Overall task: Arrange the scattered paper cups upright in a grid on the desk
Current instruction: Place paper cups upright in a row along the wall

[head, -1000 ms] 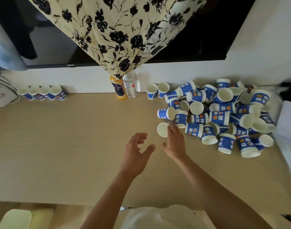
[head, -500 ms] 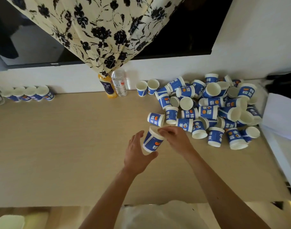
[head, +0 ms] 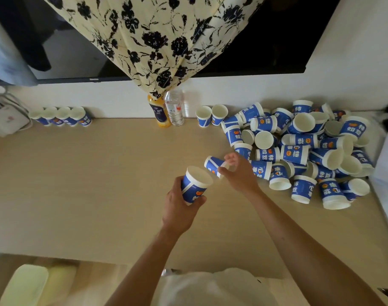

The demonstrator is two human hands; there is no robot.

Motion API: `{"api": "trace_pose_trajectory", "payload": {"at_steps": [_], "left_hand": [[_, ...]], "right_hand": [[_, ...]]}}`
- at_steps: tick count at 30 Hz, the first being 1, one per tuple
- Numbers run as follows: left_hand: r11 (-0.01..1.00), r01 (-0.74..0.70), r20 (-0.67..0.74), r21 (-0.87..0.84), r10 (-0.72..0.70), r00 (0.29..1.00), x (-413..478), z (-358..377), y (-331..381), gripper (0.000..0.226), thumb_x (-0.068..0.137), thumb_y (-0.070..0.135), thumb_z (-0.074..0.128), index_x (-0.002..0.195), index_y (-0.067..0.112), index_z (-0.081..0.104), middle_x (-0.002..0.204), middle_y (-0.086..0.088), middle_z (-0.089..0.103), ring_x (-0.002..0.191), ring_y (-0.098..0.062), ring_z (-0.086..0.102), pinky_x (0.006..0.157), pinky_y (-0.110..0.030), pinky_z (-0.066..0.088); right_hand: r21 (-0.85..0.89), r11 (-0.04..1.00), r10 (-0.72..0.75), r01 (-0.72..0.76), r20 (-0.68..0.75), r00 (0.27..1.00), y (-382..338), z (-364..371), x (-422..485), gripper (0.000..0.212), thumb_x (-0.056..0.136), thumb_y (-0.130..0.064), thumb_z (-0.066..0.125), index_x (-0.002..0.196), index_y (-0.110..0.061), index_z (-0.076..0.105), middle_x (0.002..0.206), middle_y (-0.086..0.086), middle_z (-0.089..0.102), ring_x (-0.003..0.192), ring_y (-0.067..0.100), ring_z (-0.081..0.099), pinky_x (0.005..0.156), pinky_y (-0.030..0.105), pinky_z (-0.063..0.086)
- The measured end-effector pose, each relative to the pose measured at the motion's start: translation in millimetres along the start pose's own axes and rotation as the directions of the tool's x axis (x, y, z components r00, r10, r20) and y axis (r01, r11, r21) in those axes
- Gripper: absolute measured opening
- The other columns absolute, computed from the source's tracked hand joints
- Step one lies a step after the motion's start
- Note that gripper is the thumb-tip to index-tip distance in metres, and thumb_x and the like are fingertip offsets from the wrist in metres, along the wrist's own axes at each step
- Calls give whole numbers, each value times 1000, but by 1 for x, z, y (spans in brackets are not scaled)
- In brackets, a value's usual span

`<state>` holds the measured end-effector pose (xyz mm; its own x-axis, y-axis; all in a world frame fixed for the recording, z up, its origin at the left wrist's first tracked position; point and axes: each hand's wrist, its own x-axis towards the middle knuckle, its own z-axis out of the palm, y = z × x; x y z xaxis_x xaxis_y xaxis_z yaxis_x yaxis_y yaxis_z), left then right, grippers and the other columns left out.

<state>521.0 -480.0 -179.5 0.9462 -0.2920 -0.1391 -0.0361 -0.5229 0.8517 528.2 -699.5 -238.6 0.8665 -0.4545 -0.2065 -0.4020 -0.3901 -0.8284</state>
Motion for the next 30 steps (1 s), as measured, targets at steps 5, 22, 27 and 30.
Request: {"api": "trace_pose_trajectory", "payload": {"at_steps": [5,22,27,30], "left_hand": [[998,55,-41,-3,-55,998,-5,-13,-6,50,80,14,80,115,30,48,99,19,65,83,8,60,65,-5,42],[997,77,-44,3,-77,996,-2,-15,-20,52,81,16,81,121,26,49,104,19,64,89,6,60,70,-6,42],[998,58,-41,-4,-59,997,3,-9,-12,50,82,18,80,119,28,48,102,19,64,87,8,60,69,-6,43],[998,64,-49,-20,-65,997,3,-6,-7,47,83,19,79,118,26,48,100,21,64,85,8,59,66,-5,42]], "right_hand": [[-449,891,-37,72,85,996,24,33,32,82,70,-37,86,136,-11,44,134,9,49,124,30,49,96,42,44],[-315,949,43,-27,45,998,49,57,15,77,71,-31,87,133,-14,45,126,6,56,113,26,60,96,42,47],[-114,993,10,-13,-25,1000,42,37,4,67,65,-27,88,119,-16,49,115,2,52,100,18,57,89,42,52],[-24,1000,-5,4,-45,999,35,27,-2,66,69,-29,86,125,-17,53,117,1,52,109,15,53,91,31,46]]}}
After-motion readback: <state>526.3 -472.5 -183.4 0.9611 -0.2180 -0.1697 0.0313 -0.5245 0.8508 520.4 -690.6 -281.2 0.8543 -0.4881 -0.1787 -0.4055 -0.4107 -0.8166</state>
